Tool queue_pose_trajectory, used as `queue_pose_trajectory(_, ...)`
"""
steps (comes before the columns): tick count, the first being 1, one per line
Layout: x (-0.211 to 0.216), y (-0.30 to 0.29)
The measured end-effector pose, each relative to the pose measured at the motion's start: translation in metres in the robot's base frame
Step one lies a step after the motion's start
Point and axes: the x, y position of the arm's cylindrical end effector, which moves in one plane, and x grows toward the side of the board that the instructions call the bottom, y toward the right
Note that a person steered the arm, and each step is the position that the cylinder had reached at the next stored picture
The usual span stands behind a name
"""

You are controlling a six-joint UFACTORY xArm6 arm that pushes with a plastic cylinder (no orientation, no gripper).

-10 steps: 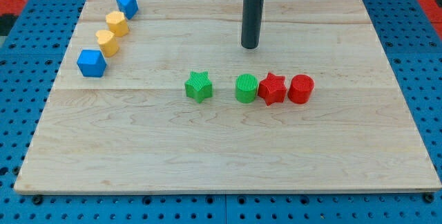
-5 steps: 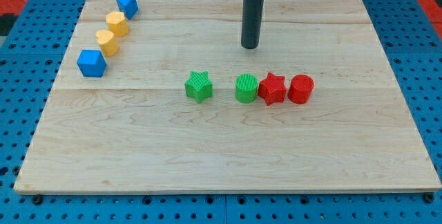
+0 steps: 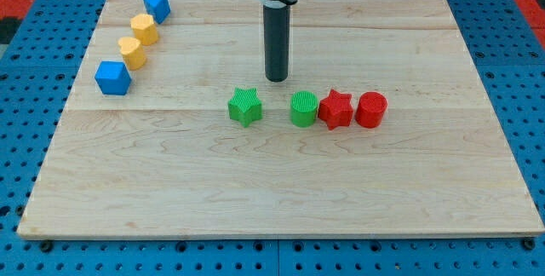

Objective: Move your arm closer to the green circle

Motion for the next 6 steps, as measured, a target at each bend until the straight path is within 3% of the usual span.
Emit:
queue_pose_trajectory(4, 0.040, 0.009)
queue_pose_trajectory(5, 0.023, 0.010)
queue_pose_trajectory(6, 0.021, 0.050)
